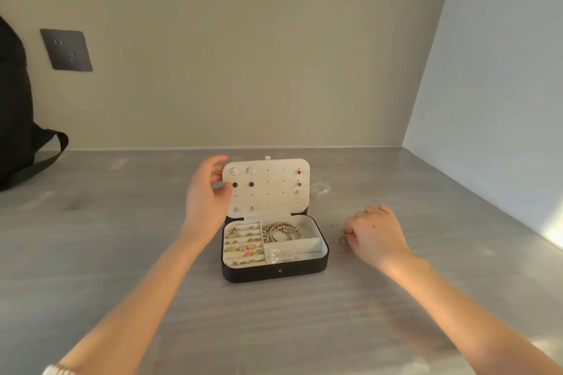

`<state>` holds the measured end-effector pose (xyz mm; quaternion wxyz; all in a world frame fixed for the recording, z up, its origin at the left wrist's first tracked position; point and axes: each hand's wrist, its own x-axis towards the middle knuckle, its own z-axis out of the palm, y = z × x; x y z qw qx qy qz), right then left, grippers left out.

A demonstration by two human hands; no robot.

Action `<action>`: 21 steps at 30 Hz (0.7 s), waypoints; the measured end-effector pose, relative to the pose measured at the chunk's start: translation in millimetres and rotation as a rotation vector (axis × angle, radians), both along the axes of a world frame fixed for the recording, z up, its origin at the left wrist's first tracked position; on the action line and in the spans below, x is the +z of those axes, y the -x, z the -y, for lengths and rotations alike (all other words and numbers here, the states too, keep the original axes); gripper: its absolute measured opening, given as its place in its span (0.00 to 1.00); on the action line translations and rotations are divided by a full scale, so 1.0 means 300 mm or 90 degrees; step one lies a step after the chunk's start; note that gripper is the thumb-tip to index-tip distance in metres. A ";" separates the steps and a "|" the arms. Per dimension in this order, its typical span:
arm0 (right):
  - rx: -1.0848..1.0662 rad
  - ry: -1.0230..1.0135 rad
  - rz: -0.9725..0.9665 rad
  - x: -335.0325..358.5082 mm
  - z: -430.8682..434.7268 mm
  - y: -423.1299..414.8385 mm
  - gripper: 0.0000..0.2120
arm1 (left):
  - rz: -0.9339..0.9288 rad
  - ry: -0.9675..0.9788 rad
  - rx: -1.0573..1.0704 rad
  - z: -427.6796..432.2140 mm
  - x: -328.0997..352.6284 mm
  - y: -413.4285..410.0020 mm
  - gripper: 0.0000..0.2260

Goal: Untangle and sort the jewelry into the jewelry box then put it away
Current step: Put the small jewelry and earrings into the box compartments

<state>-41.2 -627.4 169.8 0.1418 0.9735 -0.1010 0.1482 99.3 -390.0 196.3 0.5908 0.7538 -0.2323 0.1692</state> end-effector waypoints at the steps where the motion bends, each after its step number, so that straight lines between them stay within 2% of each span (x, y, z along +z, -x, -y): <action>1: 0.001 -0.014 -0.014 -0.005 -0.002 0.001 0.08 | 0.004 -0.009 -0.002 0.001 -0.002 -0.002 0.18; 3: -0.005 -0.010 -0.020 -0.006 -0.015 -0.004 0.01 | 0.009 -0.024 -0.005 0.002 -0.008 -0.007 0.19; 6: -0.037 0.042 -0.018 0.006 -0.028 -0.004 0.05 | 0.030 -0.051 -0.014 -0.001 -0.015 -0.009 0.19; 8: -0.048 0.034 -0.009 0.001 -0.031 -0.005 0.02 | 0.059 -0.085 -0.016 -0.004 -0.018 -0.008 0.21; 11: -0.062 -0.009 0.045 0.016 -0.039 0.004 0.02 | 0.106 -0.124 -0.023 -0.004 -0.017 -0.008 0.22; 14: -0.104 -0.115 -0.001 0.015 -0.033 0.009 0.08 | 0.129 -0.137 -0.029 -0.001 -0.014 -0.005 0.21; 16: -0.090 -0.226 0.057 0.024 -0.029 0.012 0.07 | 0.126 -0.138 -0.035 -0.002 -0.016 -0.004 0.21; 19: -0.008 -0.534 0.192 0.079 -0.054 0.000 0.06 | 0.108 -0.123 -0.050 -0.006 -0.021 -0.007 0.16; 21: 0.087 -0.765 0.240 0.133 -0.114 -0.020 0.06 | 0.100 -0.109 -0.066 -0.007 -0.022 -0.011 0.12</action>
